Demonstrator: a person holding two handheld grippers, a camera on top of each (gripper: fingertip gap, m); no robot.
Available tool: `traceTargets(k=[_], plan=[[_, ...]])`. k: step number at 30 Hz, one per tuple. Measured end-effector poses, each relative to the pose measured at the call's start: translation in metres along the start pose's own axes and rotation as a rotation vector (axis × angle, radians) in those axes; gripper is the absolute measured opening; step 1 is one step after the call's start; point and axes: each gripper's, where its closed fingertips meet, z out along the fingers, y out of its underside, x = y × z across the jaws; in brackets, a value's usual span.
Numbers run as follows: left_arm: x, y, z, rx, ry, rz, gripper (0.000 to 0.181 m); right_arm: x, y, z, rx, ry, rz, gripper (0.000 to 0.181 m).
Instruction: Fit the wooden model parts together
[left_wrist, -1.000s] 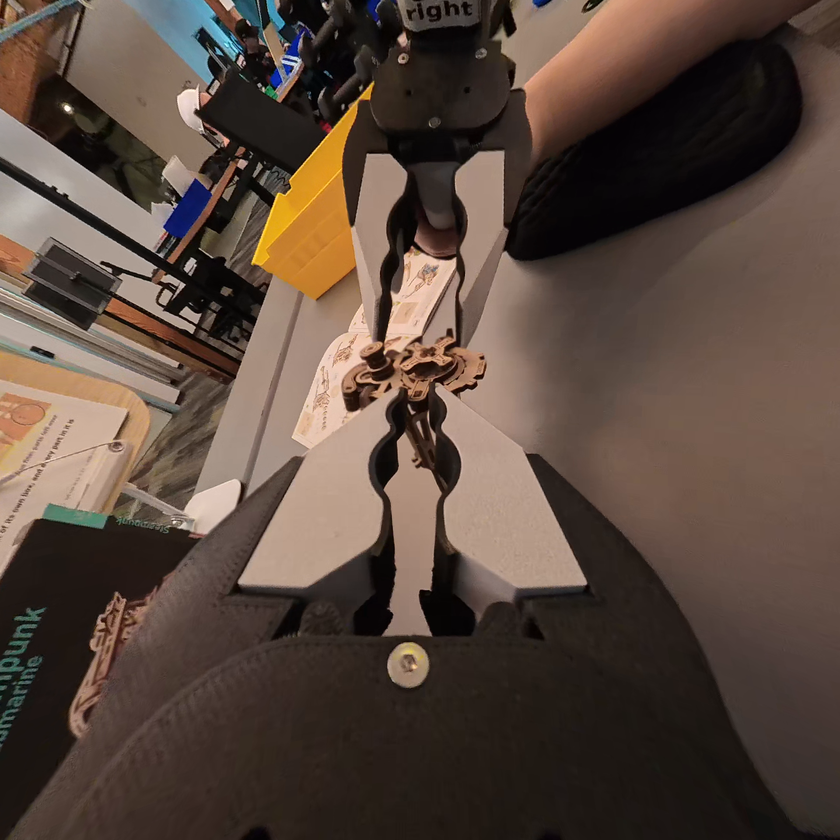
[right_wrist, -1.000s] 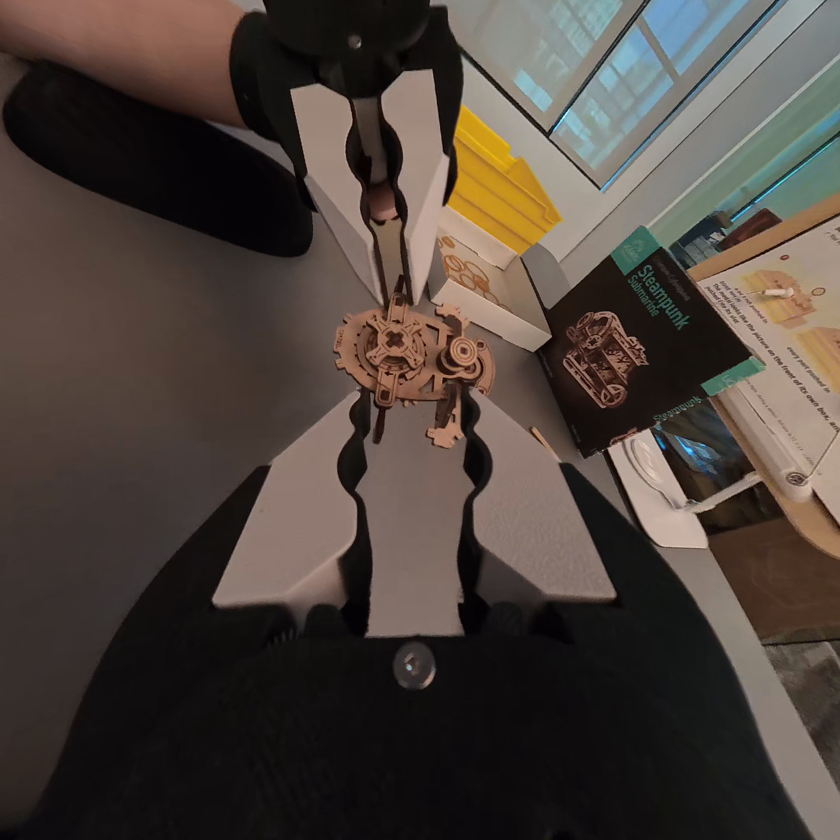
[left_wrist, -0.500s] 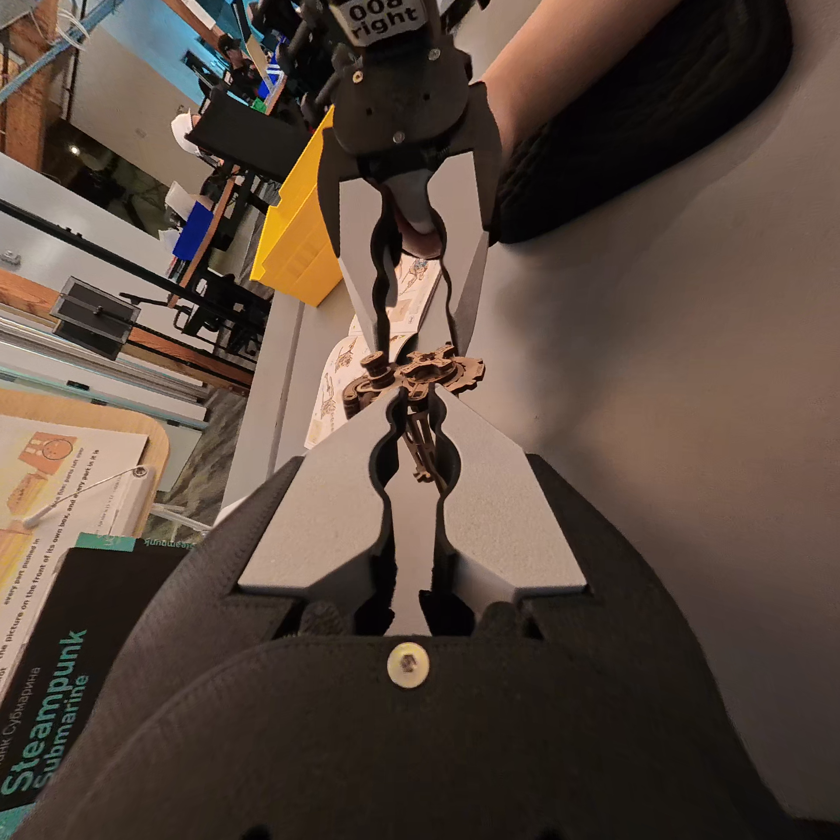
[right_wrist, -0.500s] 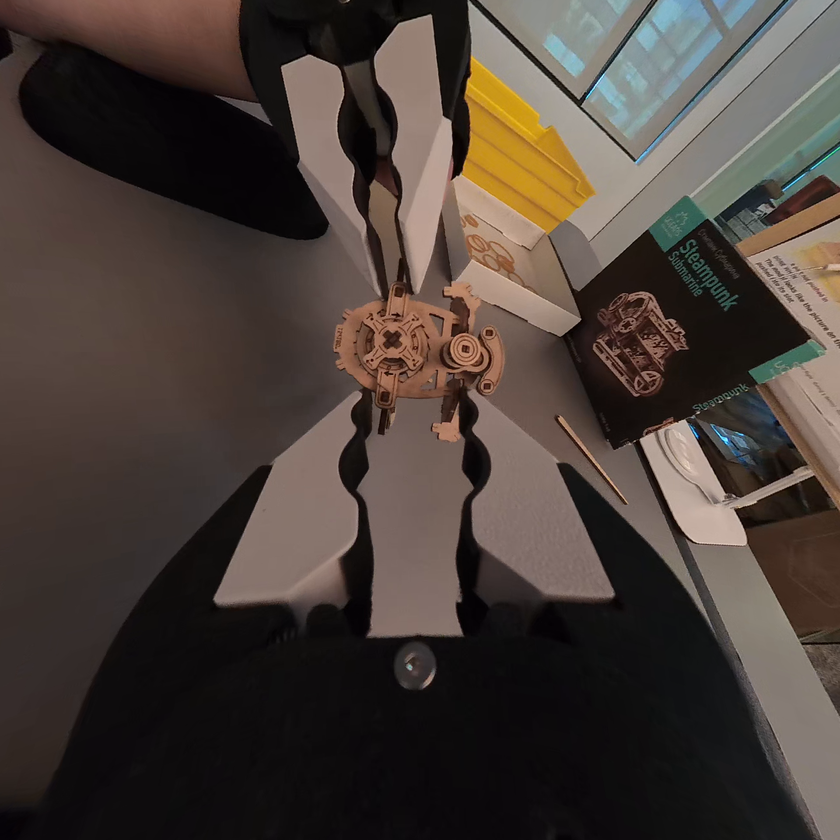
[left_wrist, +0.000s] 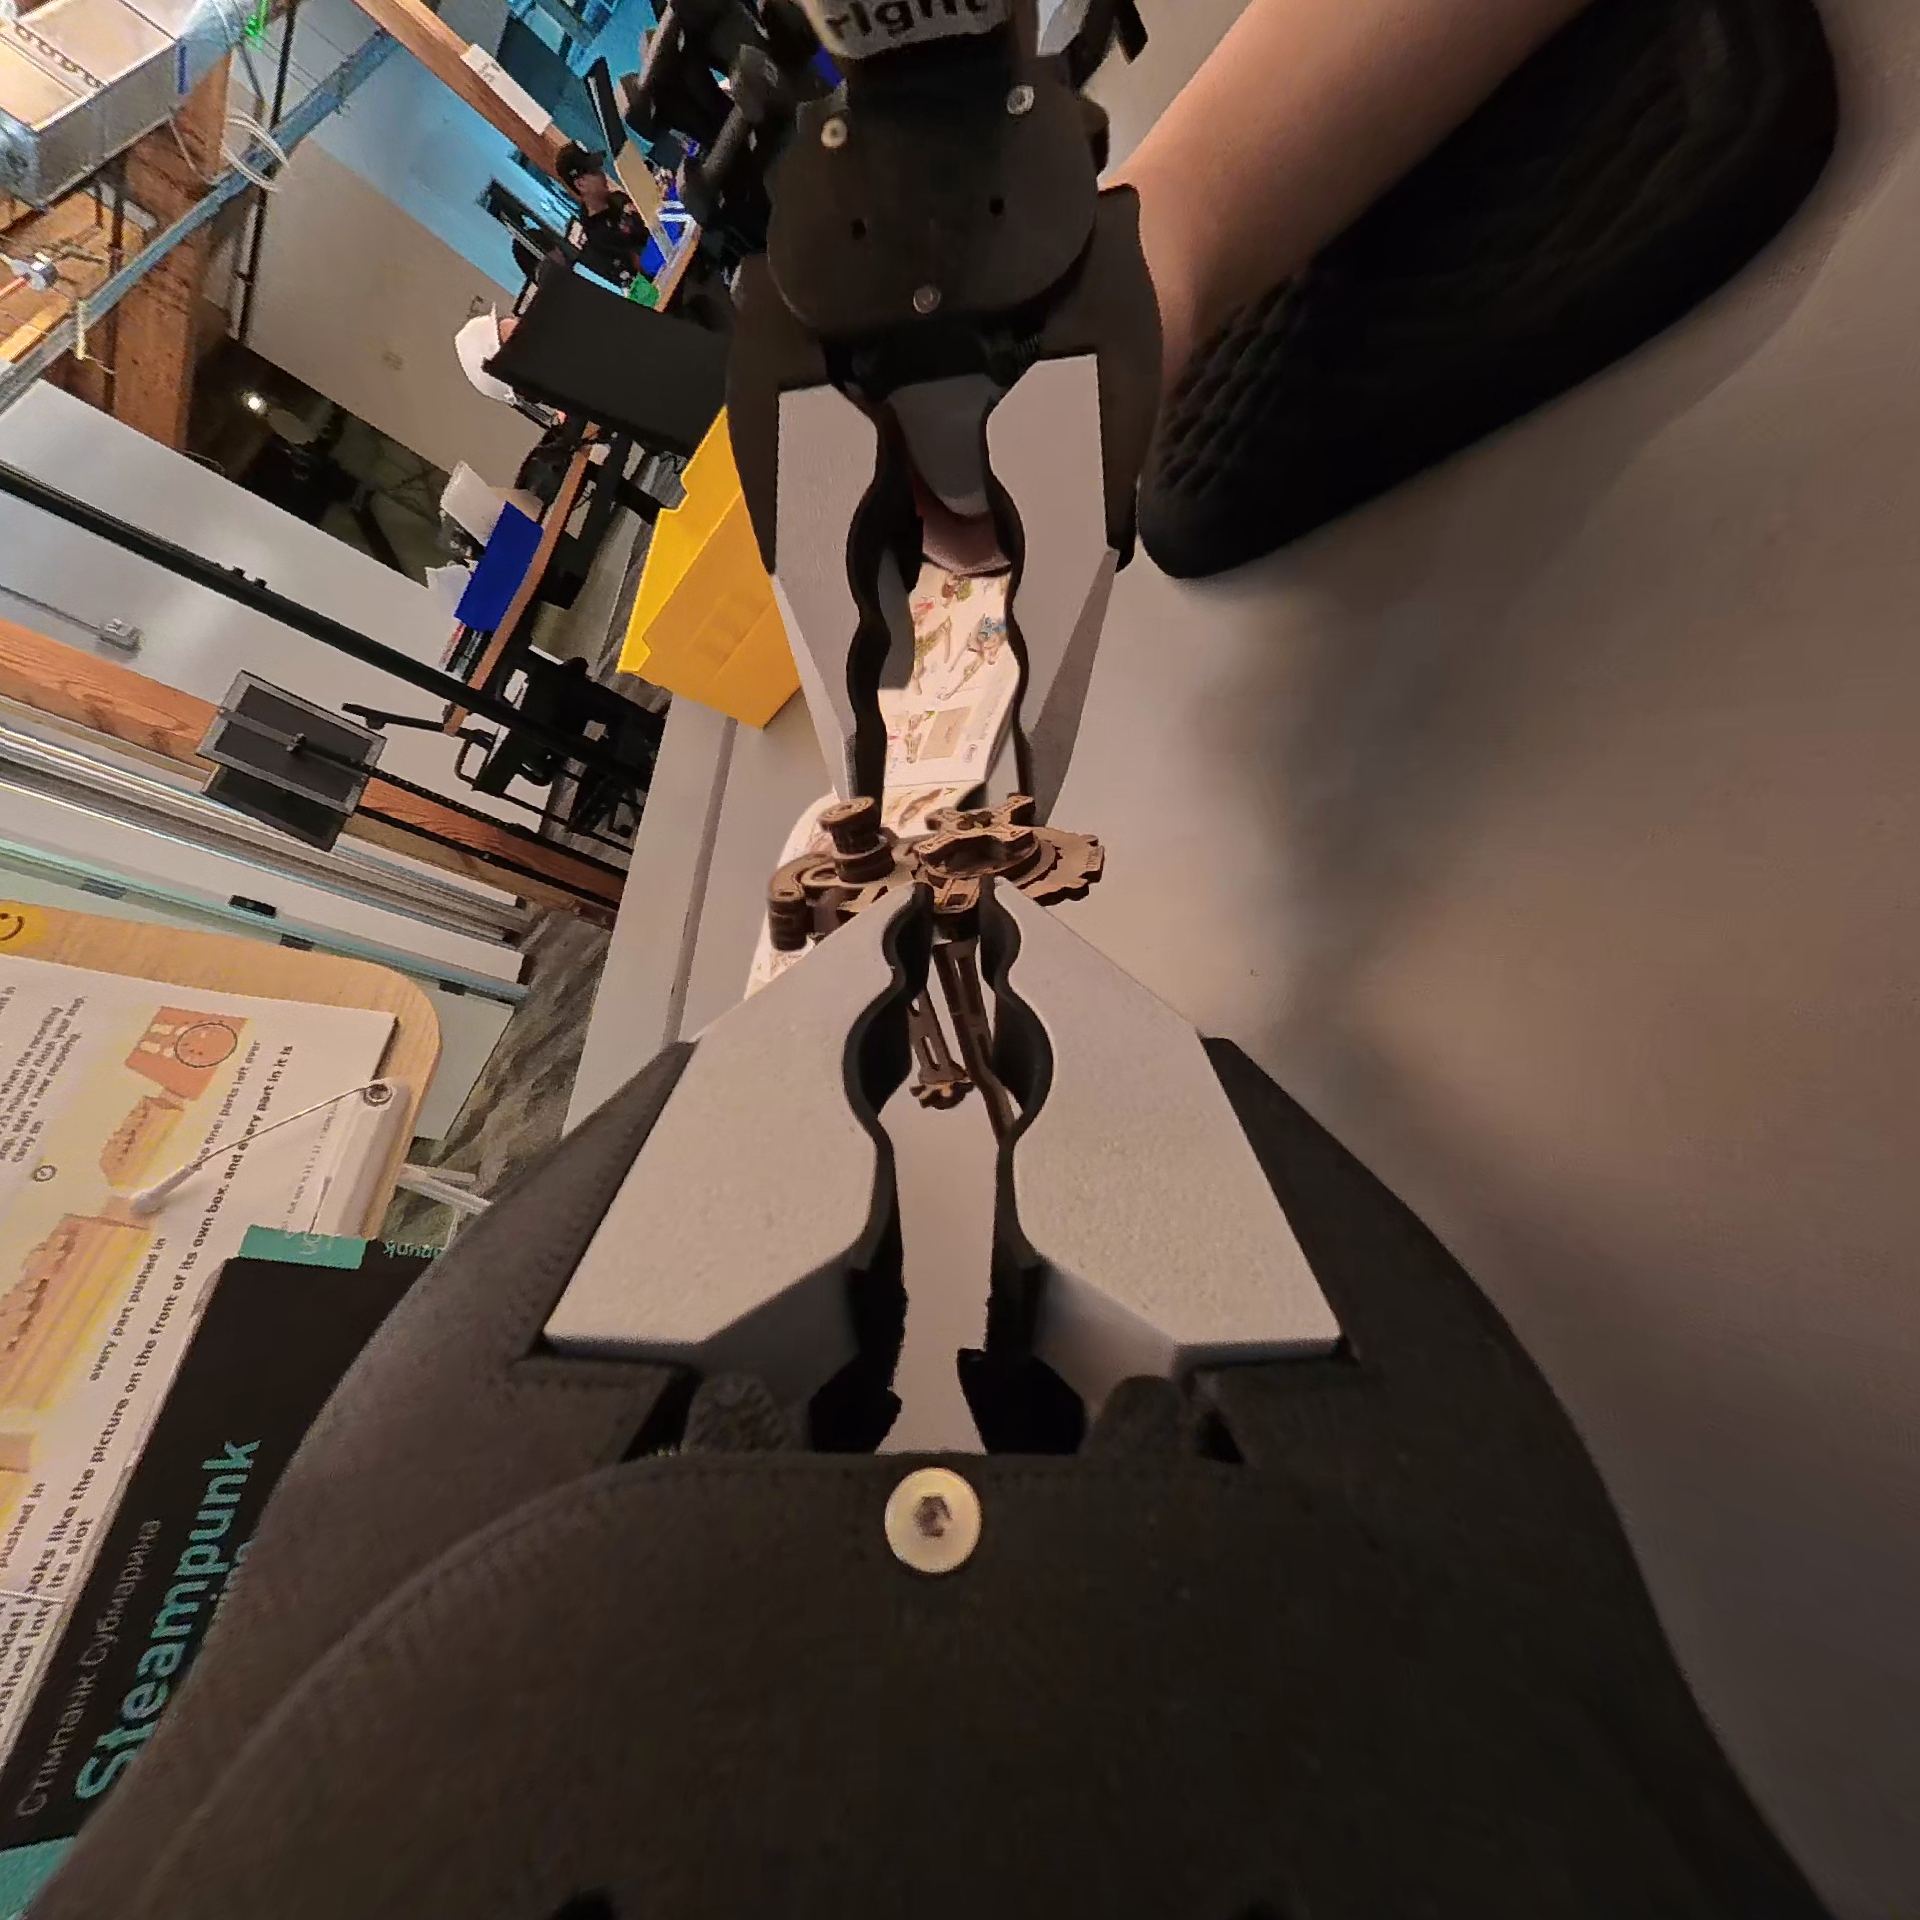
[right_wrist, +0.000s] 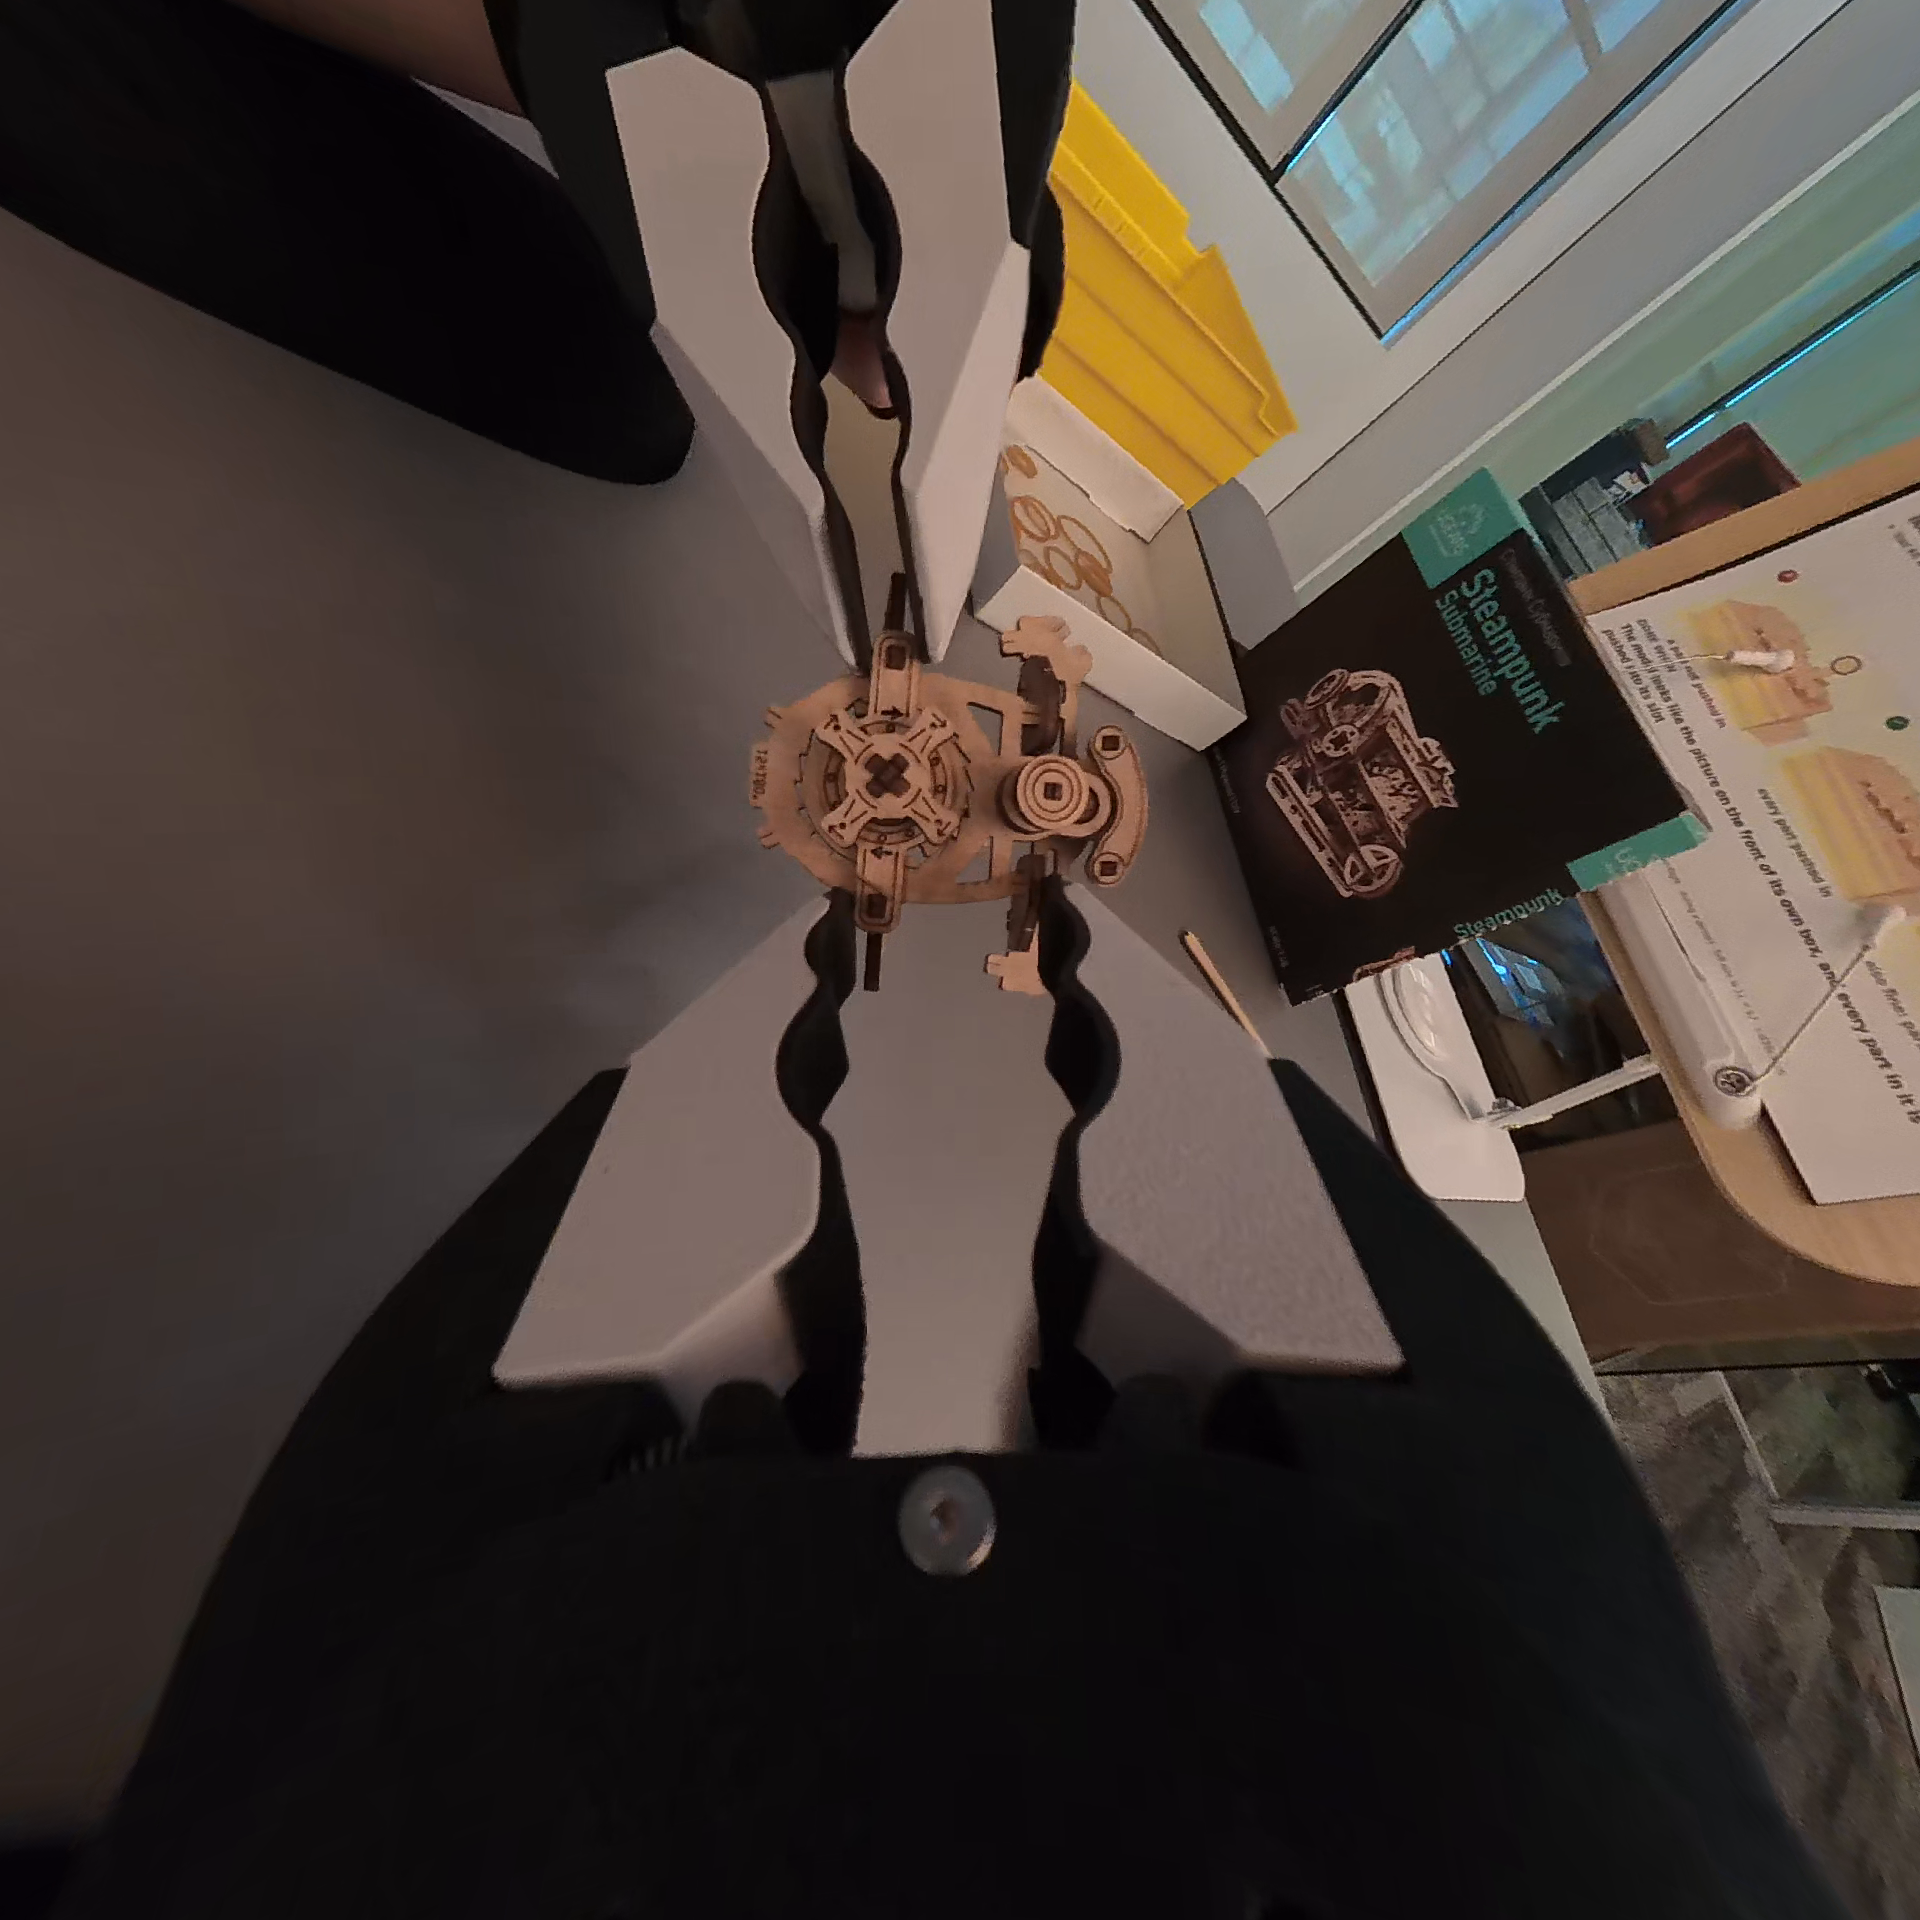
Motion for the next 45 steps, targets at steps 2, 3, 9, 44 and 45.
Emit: traceTargets(k=[2, 3, 9, 44, 45], plan=[[-0.003, -0.001, -0.001, 0.008, -0.01, -0.004, 0.006, 0.002, -0.002, -0.001, 0.002, 0.018, -0.004, 0.035], [-0.004, -0.002, -0.002, 0.011, -0.015, -0.006, 0.006, 0.003, -0.003, -0.001, 0.0, 0.026, -0.009, 0.035], [-0.008, -0.002, -0.001, 0.016, -0.053, 0.012, 0.006, 0.008, -0.004, -0.004, -0.016, 0.054, -0.041, 0.035], [0.015, 0.04, 0.021, -0.214, 0.022, 0.051, 0.036, -0.017, 0.017, 0.009, -0.194, 0.003, -0.28, 0.036], [0.016, 0.04, 0.021, -0.212, 0.027, 0.056, 0.034, -0.017, 0.017, 0.009, -0.192, 0.003, -0.281, 0.036]])
